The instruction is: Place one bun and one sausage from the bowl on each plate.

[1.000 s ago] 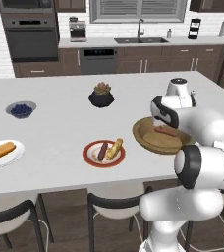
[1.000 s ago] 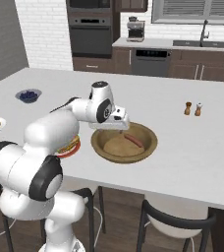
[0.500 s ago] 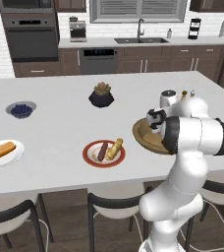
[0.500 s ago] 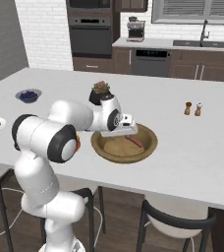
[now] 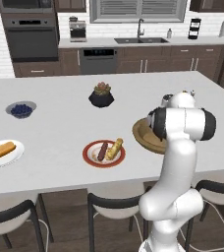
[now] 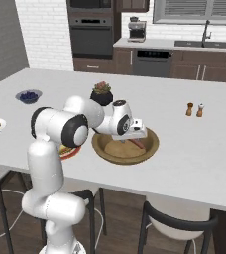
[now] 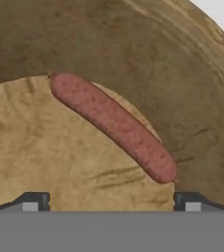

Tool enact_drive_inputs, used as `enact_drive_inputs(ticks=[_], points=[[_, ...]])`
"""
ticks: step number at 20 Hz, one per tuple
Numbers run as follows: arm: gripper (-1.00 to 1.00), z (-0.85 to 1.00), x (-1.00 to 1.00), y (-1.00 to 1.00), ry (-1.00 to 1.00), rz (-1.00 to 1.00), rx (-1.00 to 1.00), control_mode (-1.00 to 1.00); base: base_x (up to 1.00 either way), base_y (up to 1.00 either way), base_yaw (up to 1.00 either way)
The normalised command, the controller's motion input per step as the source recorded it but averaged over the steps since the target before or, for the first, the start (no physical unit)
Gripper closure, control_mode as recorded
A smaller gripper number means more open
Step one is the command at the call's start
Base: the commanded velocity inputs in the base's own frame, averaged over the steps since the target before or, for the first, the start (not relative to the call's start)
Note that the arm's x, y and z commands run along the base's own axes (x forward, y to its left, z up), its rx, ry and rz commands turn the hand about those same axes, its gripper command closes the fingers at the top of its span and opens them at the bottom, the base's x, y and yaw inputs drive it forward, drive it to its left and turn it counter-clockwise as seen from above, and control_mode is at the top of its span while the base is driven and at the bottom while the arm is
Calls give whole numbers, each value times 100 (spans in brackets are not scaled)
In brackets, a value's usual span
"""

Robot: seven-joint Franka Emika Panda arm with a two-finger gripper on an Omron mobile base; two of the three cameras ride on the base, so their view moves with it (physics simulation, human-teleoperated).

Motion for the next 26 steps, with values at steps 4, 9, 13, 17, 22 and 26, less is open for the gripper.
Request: enact_drive_inputs(ticks=[4, 9, 13, 17, 22, 26], points=[[-100, -37, 31, -21, 0, 0, 0, -100, 0, 0, 0], [-100, -35, 28, -15, 0, 0, 0, -100, 0, 0, 0], [-100, -41, 16, -4, 0, 2, 0, -100, 0, 0, 0], [-100, -51, -3, 2, 1, 2, 0, -100, 0, 0, 0], [-100, -64, -47, 30, 11, 3, 0, -100, 0, 0, 0], [-100, -55, -56, 39, 17, 3, 0, -100, 0, 0, 0]])
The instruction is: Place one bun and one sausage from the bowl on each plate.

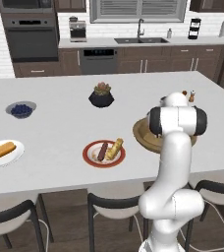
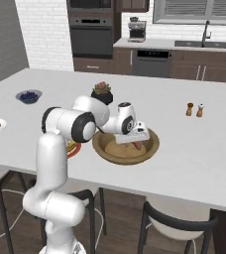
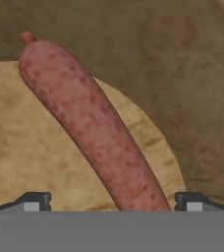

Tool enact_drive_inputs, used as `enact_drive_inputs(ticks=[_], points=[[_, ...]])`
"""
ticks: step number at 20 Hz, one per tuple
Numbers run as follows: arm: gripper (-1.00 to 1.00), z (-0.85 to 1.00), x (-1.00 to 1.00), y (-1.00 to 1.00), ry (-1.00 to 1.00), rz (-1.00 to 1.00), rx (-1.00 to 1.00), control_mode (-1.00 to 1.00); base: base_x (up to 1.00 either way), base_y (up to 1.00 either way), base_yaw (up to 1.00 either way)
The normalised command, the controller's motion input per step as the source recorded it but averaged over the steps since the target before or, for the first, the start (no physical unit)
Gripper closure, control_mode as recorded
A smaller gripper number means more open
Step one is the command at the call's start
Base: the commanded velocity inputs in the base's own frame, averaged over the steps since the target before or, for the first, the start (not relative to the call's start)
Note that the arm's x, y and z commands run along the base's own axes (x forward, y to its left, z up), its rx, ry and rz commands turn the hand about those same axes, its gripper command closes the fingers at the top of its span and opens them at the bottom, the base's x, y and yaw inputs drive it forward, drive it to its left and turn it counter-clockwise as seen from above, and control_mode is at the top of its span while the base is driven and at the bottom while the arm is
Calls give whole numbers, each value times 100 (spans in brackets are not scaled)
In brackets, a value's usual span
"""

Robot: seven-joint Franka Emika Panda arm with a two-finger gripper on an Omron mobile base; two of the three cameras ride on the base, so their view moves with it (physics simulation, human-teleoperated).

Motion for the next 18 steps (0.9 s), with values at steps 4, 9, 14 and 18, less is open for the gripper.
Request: enact_drive_inputs(ticks=[4, 9, 14, 18], points=[[100, -59, -33, 44, 27, 0, 0, -100, 0, 0, 0], [100, -47, 11, 11, 23, 0, 1, -100, 0, 0, 0], [100, -71, 23, 0, 19, 0, 4, -100, 0, 0, 0], [100, -32, -61, 5, 2, 0, 10, -100, 0, 0, 0]])
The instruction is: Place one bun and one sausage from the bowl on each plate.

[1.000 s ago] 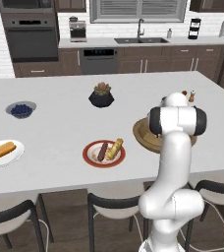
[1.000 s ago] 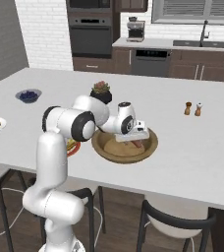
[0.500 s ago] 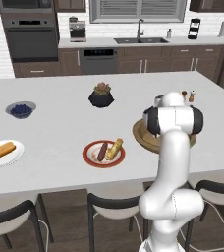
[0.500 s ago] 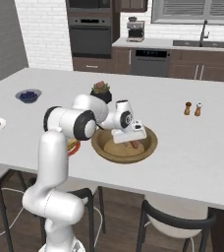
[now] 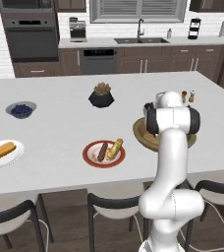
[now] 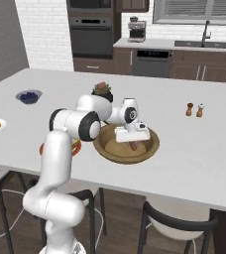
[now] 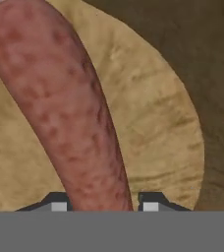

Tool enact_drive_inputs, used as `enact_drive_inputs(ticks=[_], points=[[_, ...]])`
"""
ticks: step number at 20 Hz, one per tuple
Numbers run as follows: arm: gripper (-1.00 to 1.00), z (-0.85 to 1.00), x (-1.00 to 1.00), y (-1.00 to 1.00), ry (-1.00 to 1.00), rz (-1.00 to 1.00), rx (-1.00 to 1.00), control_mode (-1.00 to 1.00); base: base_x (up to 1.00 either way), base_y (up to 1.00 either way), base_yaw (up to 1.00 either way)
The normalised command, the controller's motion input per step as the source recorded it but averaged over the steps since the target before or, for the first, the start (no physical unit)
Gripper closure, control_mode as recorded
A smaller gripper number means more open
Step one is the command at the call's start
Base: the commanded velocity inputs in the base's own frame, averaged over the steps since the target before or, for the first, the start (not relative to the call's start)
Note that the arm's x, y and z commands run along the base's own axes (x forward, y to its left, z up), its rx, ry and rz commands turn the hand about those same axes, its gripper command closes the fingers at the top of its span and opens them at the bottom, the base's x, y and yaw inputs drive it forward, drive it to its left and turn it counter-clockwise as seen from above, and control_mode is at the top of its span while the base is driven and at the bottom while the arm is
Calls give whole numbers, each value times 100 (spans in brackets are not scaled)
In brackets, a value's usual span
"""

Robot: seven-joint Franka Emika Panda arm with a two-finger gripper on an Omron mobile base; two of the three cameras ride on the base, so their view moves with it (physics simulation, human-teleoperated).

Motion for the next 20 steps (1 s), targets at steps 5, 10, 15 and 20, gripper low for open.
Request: enact_drive_inputs(ticks=[5, 10, 15, 20], points=[[100, 11, -91, 27, -9, 0, 12, -100, 0, 0, 0], [100, 93, -76, 51, -26, -1, 13, -100, 0, 0, 0], [100, 100, -66, 41, -24, -3, 8, -100, 0, 0, 0], [100, 100, -84, 21, -11, -8, 2, -100, 0, 0, 0]])
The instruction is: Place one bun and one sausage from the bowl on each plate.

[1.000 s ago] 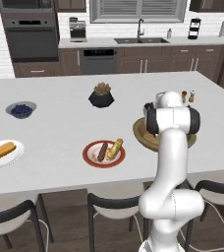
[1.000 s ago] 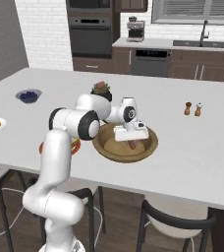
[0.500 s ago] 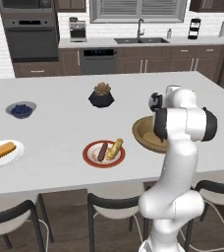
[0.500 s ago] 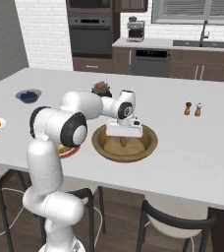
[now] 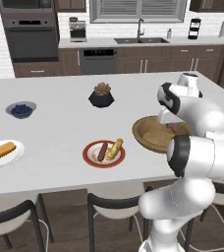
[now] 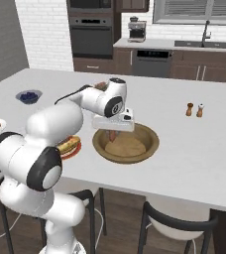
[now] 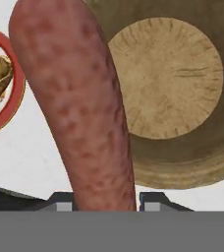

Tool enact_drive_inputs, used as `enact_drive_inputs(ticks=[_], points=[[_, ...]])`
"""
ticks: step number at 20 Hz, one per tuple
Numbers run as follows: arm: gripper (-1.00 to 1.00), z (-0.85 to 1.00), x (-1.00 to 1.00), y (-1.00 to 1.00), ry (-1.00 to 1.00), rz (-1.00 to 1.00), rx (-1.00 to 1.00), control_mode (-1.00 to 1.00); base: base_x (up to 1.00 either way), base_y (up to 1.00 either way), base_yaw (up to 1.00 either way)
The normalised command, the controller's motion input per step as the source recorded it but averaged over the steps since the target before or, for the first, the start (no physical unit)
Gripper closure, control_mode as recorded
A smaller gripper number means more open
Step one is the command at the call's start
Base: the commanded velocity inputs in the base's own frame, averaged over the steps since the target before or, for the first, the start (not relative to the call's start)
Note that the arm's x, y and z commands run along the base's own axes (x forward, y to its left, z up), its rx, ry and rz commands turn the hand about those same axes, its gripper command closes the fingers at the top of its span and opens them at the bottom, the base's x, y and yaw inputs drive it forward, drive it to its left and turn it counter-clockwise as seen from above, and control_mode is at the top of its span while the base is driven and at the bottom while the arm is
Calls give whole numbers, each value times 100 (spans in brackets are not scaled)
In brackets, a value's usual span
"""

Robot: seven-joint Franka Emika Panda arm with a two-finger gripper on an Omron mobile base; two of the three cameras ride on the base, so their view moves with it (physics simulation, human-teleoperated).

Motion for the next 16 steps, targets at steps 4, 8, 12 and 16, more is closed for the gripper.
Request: enact_drive_inputs(ticks=[4, 8, 12, 16], points=[[100, 100, -100, 4, -8, -10, 0, -100, 0, 0, 0], [100, 94, -100, 3, -6, -7, 0, -100, 0, 0, 0], [100, 51, -100, 0, -6, -4, 0, -100, 0, 0, 0], [100, 0, 0, 0, 0, 0, 0, 100, -100, 51, 0]])
